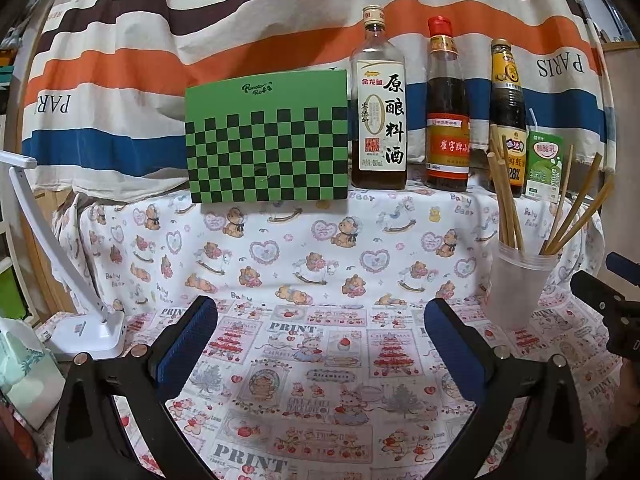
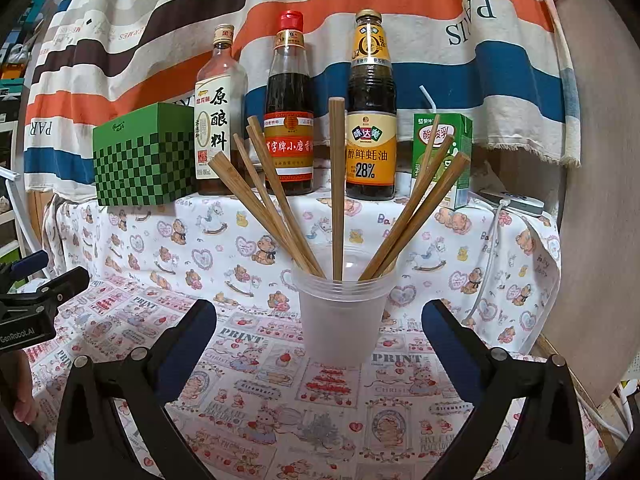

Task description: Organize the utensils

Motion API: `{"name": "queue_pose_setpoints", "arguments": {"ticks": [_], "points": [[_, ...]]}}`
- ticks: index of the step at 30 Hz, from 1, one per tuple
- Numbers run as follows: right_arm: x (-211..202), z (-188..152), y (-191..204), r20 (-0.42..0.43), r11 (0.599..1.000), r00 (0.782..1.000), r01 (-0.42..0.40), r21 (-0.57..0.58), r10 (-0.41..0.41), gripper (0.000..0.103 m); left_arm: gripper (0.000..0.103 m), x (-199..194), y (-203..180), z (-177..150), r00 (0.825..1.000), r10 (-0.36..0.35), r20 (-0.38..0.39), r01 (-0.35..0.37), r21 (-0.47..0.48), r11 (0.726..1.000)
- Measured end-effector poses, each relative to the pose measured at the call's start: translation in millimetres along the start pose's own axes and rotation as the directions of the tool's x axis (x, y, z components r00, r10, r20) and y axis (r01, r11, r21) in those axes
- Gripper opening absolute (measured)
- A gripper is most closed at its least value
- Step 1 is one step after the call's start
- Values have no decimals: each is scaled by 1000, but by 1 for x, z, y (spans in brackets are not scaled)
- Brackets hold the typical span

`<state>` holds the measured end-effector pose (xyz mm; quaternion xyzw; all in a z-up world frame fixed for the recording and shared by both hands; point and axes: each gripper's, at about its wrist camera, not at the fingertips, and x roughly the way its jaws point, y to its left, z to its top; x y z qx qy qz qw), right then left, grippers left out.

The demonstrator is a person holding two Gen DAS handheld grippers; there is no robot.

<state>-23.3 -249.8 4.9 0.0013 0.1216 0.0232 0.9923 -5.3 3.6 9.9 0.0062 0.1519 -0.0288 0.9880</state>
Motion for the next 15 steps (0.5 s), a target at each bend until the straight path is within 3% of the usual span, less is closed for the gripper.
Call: {"name": "queue_pose_setpoints", "arguments": {"ticks": [15], "points": [[0, 0, 0, 0, 1000, 1000, 0, 0, 0, 103, 103, 0, 0, 0, 1000, 7, 4, -7, -1, 1000]]}}
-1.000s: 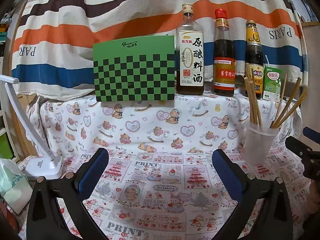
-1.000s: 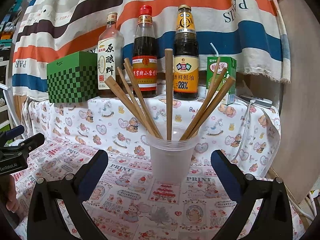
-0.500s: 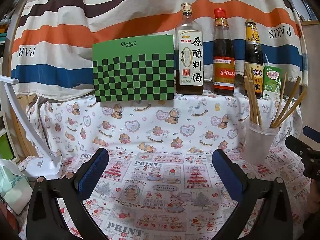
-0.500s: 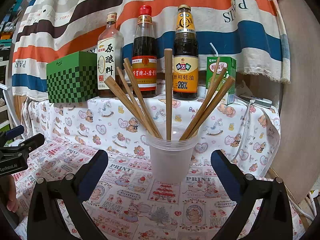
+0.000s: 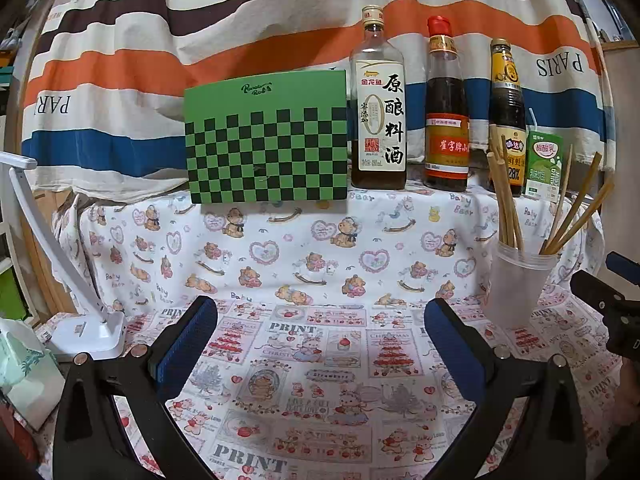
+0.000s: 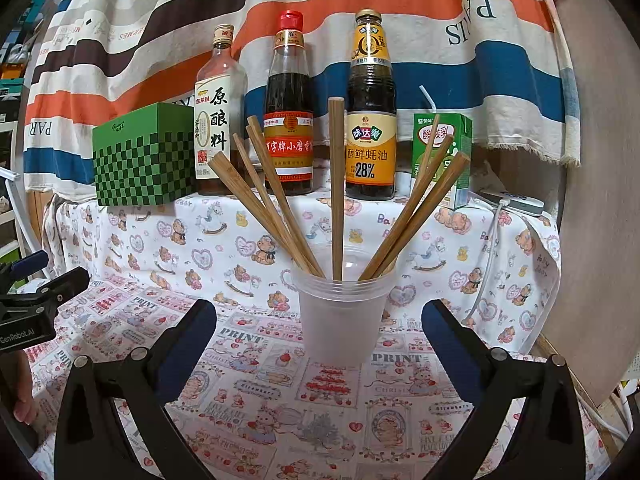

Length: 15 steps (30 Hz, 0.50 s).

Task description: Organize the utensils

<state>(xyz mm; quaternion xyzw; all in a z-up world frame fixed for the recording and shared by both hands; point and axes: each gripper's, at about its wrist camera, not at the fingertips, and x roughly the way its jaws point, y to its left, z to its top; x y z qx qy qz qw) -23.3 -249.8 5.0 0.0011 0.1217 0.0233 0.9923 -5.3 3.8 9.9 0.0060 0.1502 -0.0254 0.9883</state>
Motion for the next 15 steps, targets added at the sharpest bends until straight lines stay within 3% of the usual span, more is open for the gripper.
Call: {"name": "queue_pose_setpoints", "arguments": {"ticks": [15], "points": [[0, 0, 0, 0, 1000, 1000, -1, 0, 1, 103, 103, 0, -1, 0, 1000, -2, -1, 2, 2, 1000]]}}
